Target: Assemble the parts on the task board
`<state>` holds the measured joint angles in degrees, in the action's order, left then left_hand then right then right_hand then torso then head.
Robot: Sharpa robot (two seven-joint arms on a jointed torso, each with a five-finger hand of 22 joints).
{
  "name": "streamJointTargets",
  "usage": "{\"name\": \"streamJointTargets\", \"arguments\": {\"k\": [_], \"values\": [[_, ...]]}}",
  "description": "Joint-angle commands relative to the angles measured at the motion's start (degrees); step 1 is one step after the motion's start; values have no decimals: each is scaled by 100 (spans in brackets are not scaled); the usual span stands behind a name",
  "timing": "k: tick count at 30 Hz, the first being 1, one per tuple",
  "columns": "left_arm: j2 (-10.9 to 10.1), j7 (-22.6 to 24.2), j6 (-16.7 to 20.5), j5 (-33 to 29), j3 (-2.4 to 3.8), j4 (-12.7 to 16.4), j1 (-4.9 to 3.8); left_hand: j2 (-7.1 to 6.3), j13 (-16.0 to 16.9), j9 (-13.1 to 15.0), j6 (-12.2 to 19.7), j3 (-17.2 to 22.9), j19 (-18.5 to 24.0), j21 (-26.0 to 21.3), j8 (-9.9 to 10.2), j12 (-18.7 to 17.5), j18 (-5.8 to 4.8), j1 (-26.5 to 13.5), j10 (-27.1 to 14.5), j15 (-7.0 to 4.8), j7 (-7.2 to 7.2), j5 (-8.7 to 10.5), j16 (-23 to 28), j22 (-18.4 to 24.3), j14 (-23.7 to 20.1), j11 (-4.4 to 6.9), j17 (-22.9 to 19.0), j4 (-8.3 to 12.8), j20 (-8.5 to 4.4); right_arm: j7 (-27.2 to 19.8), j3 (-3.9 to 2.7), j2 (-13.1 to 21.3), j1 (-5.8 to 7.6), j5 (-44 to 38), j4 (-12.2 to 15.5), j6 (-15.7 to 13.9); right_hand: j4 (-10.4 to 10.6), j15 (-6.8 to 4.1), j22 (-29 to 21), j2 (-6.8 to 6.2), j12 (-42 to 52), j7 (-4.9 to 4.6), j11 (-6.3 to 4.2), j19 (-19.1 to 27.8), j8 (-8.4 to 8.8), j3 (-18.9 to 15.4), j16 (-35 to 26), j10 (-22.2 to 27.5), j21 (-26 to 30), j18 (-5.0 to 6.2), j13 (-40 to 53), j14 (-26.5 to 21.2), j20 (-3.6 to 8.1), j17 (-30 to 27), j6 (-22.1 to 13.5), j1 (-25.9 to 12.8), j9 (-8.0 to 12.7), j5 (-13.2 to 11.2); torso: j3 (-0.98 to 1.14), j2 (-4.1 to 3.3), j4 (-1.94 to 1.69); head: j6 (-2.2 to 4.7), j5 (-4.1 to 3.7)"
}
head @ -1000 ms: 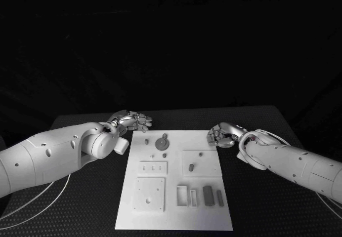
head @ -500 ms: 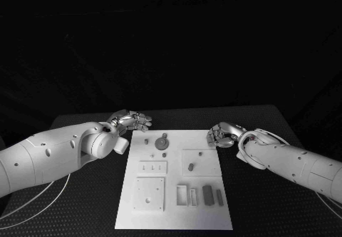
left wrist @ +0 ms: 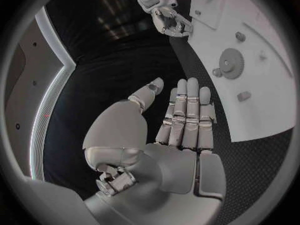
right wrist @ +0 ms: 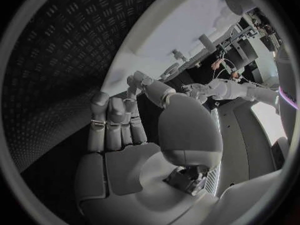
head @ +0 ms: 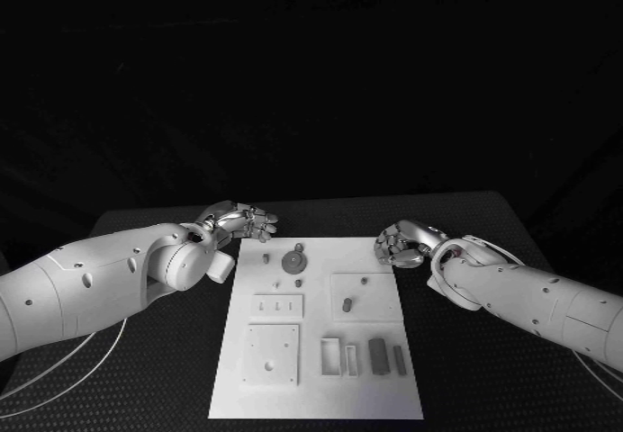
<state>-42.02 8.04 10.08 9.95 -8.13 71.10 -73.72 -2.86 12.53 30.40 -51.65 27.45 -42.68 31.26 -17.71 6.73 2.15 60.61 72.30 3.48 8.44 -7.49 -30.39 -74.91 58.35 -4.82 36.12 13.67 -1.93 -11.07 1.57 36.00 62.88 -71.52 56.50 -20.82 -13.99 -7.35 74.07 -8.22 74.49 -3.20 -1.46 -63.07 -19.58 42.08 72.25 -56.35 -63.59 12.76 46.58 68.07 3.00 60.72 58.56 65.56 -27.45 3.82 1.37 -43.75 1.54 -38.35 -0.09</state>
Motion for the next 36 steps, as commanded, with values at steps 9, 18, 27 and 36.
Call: {"name": "streamJointTargets", "arguments": {"k": [9,18,27,36], "values": [[-37,-591,42,451,19,329,-17,-75,89,-62,-113,-164,-14,79,56,59,26,-489,254,-43,-21,195,-38,-76,92,108,52,-292,-66,903,-23,93,417,-585,694,82,-23,-19,-20,11,4,-129,-22,-82,-187,115,13,-71,-39,224,22,85,25,-13,354,-84,-344,-11,-14,13,23,84,-16],[103,-959,220,671,17,543,-24,-182,87,-69,-193,-228,35,58,53,-6,19,-690,196,-26,-57,346,-4,-65,23,81,45,-414,-62,1679,-22,-118,493,-938,1197,-20,-23,-23,-32,-5,-10,-126,-26,-93,-185,148,2,-79,-32,224,26,93,33,-19,355,-110,-363,-48,-46,88,50,124,46],[455,-1187,430,1020,-9,488,-17,-221,78,-95,-173,-226,74,50,96,-69,23,-698,115,-10,-49,401,15,-67,-8,38,41,-410,-45,2018,-21,-301,429,-1082,1611,-15,-13,-34,-70,-64,-43,-113,-39,-150,-179,296,-23,-133,-18,224,31,143,40,-40,378,-145,-407,-33,-67,154,12,105,166],[545,-1201,458,1041,-44,597,14,-244,81,-123,-138,-237,81,52,131,-84,27,-719,104,-5,-26,440,20,-70,-15,29,42,-421,-39,2000,-21,-372,371,-1094,1788,-10,-27,-40,-83,-85,-54,-105,-47,-177,-178,341,-28,-160,-20,224,37,169,41,-47,393,-165,-430,0,-99,208,-18,82,205]]}}
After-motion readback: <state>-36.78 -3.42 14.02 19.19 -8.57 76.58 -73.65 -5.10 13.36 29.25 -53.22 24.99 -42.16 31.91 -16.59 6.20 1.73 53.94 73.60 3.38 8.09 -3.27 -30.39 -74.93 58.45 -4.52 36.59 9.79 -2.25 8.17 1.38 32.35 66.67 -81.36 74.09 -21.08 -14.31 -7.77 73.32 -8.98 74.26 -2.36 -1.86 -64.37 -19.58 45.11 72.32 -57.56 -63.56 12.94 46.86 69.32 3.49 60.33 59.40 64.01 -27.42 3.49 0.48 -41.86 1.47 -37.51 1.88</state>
